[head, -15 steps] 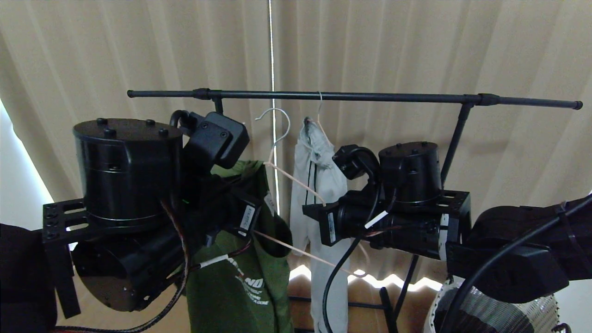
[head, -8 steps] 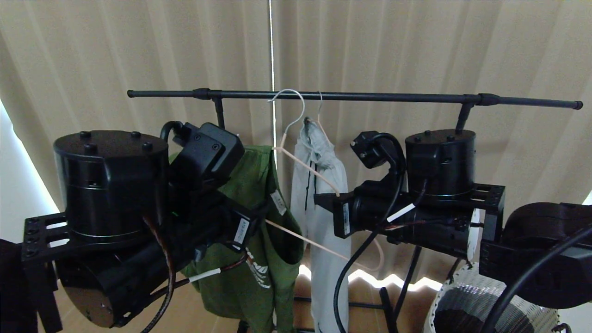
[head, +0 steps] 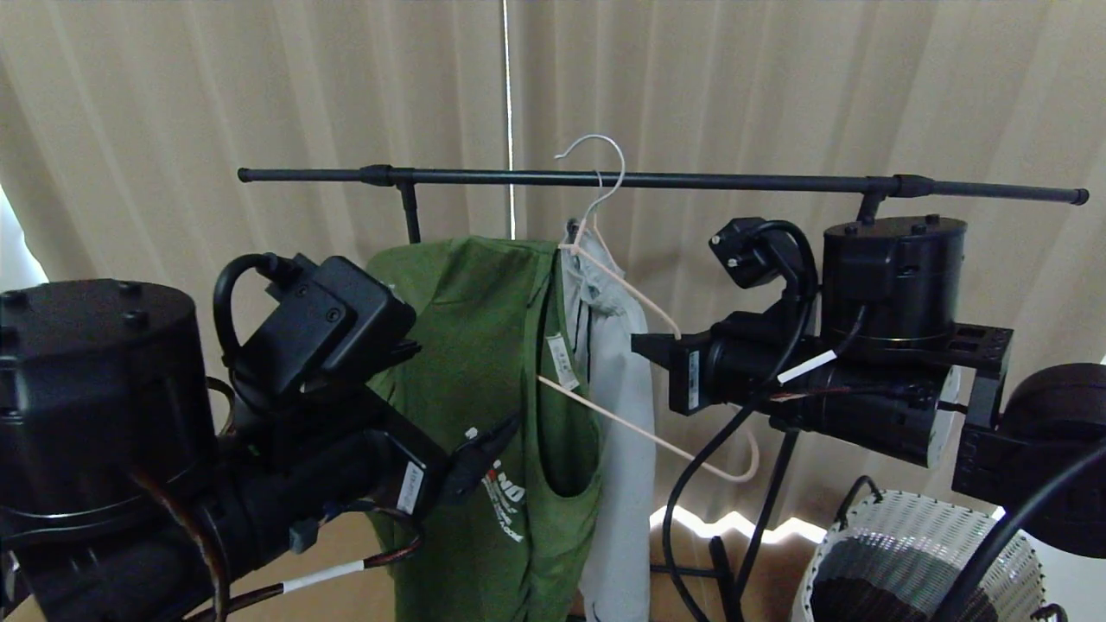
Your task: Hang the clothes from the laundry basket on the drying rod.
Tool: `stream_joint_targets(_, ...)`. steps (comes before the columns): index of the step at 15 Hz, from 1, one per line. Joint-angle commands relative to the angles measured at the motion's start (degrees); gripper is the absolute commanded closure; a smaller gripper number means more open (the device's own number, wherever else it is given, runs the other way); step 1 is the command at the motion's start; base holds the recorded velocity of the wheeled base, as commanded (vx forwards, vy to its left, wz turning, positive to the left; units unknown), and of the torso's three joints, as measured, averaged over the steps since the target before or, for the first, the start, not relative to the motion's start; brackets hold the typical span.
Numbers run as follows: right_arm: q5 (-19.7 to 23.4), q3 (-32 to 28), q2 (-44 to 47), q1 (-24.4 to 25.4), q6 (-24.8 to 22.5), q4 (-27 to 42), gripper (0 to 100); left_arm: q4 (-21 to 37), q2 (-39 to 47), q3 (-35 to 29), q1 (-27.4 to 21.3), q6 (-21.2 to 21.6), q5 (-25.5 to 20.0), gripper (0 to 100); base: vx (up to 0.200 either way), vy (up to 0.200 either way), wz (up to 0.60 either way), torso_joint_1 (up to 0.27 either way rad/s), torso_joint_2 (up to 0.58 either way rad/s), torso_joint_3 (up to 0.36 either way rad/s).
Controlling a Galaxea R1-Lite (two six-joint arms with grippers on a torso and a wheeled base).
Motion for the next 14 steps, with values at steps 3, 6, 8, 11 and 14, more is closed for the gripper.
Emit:
stream_joint_targets(3,-0.02,2.36,-4.10,-2.84,-3.95,0.04,100,0.02,-5.54,2.79,0.82,3.04,0.01,0,0.000,0.000,0.00,0.000,0.00,0.000)
stream_joint_targets(6,-0.02,7.10,-7.18,-4.77,-6.58,-0.14,100,-0.16,-9.05,6.75,3.98,6.73,-0.70,0,0.000,0.000,0.00,0.000,0.00,0.000)
stream_joint_targets(8,0.07,10.09,-9.11,-5.21,-9.22,-0.14,100,-0.07,-10.55,6.57,8.03,13.06,-6.32,0,0.000,0.000,0.00,0.000,0.00,0.000)
stream_joint_targets(11,0.59,11.94,-9.90,-5.30,-12.56,-0.14,100,0.19,-10.02,3.93,15.59,26.24,-16.52,0,0.000,0.000,0.00,0.000,0.00,0.000)
stream_joint_targets(14,3.41,12.02,-9.37,-5.21,-14.93,-1.90,100,0.45,-4.75,-0.64,16.64,36.17,-22.23,0,0.000,0.000,0.00,0.000,0.00,0.000)
